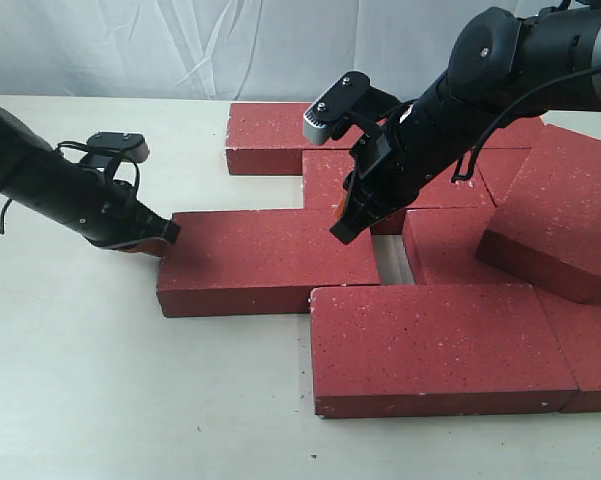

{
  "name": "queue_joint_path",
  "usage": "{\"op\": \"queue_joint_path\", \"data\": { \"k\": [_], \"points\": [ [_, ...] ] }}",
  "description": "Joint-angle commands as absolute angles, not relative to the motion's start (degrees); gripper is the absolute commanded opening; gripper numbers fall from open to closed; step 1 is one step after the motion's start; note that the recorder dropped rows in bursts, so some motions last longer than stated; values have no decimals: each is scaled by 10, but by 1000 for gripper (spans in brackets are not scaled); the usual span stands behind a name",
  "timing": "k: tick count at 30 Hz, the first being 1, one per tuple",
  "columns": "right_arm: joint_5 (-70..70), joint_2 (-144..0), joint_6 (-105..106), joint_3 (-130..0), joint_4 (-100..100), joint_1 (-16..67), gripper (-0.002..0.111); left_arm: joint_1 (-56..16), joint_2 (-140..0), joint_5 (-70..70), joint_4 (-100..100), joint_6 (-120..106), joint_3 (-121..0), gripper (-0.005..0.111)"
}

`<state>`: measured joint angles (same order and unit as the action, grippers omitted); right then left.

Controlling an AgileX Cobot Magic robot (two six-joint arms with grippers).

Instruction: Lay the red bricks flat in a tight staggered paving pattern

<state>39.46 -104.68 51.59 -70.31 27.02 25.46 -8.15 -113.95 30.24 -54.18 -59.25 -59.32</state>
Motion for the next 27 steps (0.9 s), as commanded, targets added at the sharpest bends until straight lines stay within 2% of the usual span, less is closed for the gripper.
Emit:
{"op": "queue_joint_path", "data": {
  "k": [1,14,27],
  "points": [
    [393,-1046,518,-700,271,254,-1,-104,-1142,272,-557,-591,-597,0],
    [393,-1056,518,-700,269,254,-1,-151,-1162,248,-560,-591,-616,0],
    [306,-1104,426,-700,144,245,-1,-182,-1188,255,-574,-591,-643,0]
  ]
}}
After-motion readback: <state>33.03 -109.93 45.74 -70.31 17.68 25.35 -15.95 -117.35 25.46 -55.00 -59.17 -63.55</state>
